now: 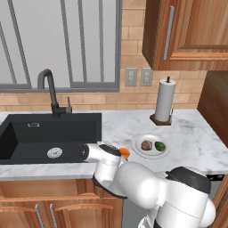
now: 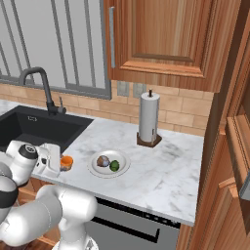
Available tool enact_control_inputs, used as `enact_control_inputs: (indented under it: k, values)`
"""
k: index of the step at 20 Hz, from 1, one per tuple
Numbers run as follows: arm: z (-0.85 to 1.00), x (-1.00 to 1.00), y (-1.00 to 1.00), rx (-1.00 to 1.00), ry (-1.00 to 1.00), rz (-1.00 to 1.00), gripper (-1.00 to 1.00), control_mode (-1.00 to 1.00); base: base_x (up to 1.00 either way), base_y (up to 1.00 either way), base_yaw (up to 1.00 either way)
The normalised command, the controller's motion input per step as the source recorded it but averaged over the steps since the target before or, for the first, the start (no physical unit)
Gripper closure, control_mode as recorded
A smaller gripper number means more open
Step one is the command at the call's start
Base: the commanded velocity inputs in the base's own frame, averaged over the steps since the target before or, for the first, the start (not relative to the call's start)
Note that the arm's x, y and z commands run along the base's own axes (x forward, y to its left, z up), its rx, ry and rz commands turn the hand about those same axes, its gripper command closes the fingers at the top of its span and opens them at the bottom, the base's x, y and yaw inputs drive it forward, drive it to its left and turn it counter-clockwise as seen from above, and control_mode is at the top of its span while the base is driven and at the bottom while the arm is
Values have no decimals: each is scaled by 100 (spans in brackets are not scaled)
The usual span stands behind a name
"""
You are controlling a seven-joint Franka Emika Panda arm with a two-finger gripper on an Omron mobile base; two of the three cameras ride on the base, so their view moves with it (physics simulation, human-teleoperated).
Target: Pick the avocado and bread from the counter and place them on the plate. Then pick the jam from the cabinet and place it next to the plate. Lastly close the cabinet door.
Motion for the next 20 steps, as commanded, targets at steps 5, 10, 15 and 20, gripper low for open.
enact_control_inputs:
  k: [5, 10, 15, 20]
  values:
    - [-13, 0, -1, 4, 0, 0, 100, -100, 0, 0, 0]
    - [-16, 0, 0, 3, 0, 0, 100, -100, 0, 0, 0]
    - [-17, 0, 0, 3, 0, 0, 100, -100, 0, 0, 0]
    - [-16, 3, 0, 3, 1, 0, 100, -100, 0, 0, 0]
